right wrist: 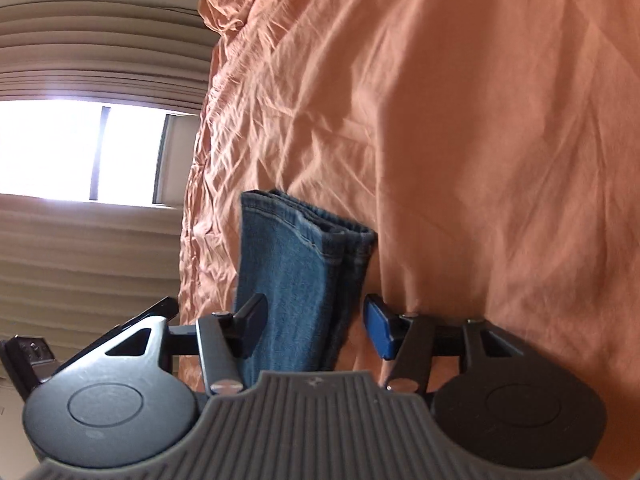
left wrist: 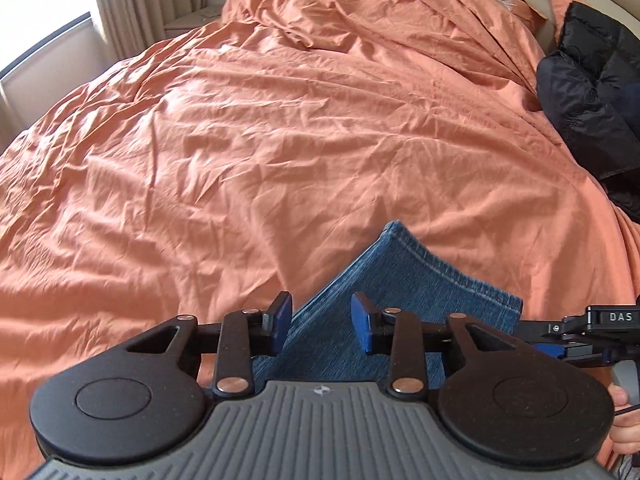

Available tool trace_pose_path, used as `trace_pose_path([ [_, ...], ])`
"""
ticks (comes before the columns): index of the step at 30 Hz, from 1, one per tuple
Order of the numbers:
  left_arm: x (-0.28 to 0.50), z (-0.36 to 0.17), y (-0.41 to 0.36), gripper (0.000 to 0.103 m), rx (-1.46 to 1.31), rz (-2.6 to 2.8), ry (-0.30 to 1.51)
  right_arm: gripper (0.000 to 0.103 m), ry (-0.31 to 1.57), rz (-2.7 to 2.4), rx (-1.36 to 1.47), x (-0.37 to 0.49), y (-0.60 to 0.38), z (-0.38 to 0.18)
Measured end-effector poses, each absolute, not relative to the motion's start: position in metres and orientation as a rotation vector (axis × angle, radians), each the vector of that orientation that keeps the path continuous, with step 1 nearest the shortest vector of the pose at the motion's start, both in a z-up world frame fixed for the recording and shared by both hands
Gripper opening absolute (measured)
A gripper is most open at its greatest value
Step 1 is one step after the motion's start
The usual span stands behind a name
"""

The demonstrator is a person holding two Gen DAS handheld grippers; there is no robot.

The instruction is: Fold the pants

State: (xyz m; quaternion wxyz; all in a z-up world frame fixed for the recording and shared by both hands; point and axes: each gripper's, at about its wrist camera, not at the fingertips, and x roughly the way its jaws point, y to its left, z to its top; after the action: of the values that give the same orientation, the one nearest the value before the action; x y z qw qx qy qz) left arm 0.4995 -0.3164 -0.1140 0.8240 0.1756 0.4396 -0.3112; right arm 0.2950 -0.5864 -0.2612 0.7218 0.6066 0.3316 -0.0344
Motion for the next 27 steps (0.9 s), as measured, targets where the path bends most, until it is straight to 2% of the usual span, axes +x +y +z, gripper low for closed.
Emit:
trace_pose_path([
  [3,0.496,-0.118,-0.293,0.037,0.316,-0.622,1.002,0.049,0.728,-0.050,1.360,0.303,-0.592,-0.267],
  [5,0.491,-0.124,-0.278,0.036,0.305,-0.590,1.019,0.046,0.727,-0.054,1.366,0.310,-0.596,-0.273],
  [9,0.479,-0.139,-0.245,0.033,0.245,-0.555,1.065,0.020,0.726,-0.091,1.392,0.318,-0.601,-0.283],
  [13,0.460,-0.150,-0.216,0.024,0.251,-0.516,1.062,0.012,0.699,-0.086,1.377,0.316,-0.602,-0.278],
  [15,0.450,-0.157,-0.206,0.012,0.304,-0.493,1.035,0.010,0.698,-0.089,1.305,0.316,-0.599,-0.268],
  [27,0.495,-0.205,-0.188,0.003,0.364,-0.332,0.996,0.009,0.652,-0.093,1.014,0.322,-0.576,-0.229],
])
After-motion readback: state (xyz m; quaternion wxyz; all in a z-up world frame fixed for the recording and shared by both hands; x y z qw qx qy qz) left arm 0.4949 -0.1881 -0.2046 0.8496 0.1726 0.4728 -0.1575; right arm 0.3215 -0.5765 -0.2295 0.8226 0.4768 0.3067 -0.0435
